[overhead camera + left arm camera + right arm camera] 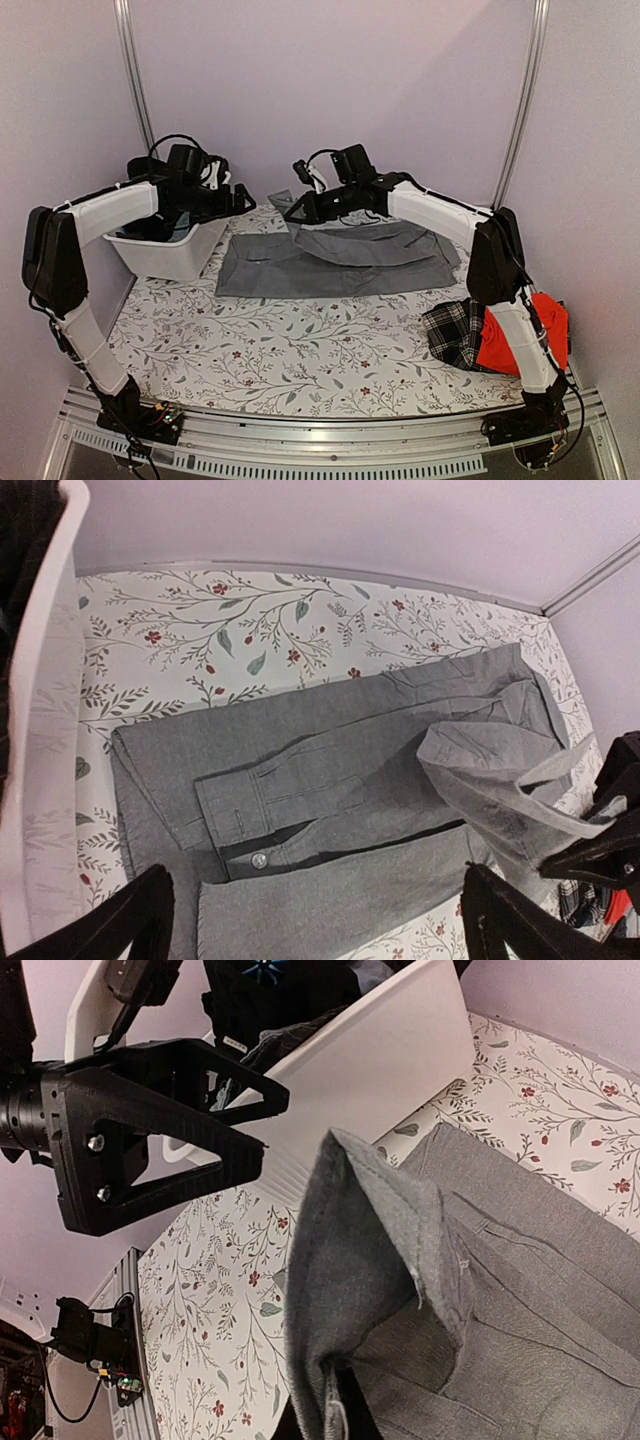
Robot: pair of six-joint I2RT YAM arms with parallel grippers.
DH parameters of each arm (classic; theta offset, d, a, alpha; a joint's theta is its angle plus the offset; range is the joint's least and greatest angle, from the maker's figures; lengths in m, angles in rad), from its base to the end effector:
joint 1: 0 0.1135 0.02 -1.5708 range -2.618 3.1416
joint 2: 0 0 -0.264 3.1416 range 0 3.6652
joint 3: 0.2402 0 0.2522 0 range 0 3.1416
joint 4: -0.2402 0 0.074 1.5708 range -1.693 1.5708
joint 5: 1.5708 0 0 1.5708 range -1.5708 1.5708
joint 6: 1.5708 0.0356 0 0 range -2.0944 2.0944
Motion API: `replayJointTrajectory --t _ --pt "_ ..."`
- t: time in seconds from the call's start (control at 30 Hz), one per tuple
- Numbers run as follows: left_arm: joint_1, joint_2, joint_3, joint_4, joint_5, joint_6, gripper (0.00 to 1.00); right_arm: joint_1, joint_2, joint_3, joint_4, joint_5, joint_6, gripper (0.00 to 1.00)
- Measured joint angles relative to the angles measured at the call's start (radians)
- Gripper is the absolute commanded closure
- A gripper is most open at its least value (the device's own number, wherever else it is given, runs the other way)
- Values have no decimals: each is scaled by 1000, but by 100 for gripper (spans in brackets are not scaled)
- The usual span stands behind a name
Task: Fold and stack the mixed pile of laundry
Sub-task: Adjust the rectangle-folded shirt at the center of the board.
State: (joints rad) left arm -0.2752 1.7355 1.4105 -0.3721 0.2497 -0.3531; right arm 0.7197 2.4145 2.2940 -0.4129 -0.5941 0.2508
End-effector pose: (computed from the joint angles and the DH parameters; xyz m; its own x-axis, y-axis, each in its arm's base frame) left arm 0.3804 -0.1166 0.2829 -0.7338 -0.1410 -0.6645 0.2045 0.8870 -0.4140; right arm 0.4055 0.3820 0.2665 -0.5959 -0.2489 -0.7635 -0.7854 0.3791 0.4894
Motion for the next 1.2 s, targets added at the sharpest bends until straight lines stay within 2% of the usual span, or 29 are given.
replayJointTrajectory --t 0.07,0.13,0.3,0.43,0.5,0.63,0.77,0.93,1.07,1.2 --pt "4 -1 -10 0 0 0 0 -1 16 0 17 0 18 94" --pt "8 -2 -18 -1 0 0 0 -1 29 0 38 -2 34 84" --pt "18 -2 -32 0 0 0 0 -1 56 3 78 -33 68 33" --pt "32 -2 -37 1 0 -4 0 -1 63 -5 87 -64 70 9" --pt "36 -2 -37 5 3 -4 0 -5 63 -14 96 -76 64 2" --pt "36 -2 -37 16 11 -2 0 -23 44 -87 104 -89 48 1" --pt "24 -2 -39 25 23 23 0 -63 -41 -261 98 -90 48 2" --pt "-50 14 -41 23 19 54 0 -152 -187 -457 86 -65 47 10" --pt "-134 59 -37 18 -4 53 0 -214 -278 -549 73 -26 48 17" --pt "-248 190 85 -37 -87 53 0 -265 -336 -639 62 38 51 28"
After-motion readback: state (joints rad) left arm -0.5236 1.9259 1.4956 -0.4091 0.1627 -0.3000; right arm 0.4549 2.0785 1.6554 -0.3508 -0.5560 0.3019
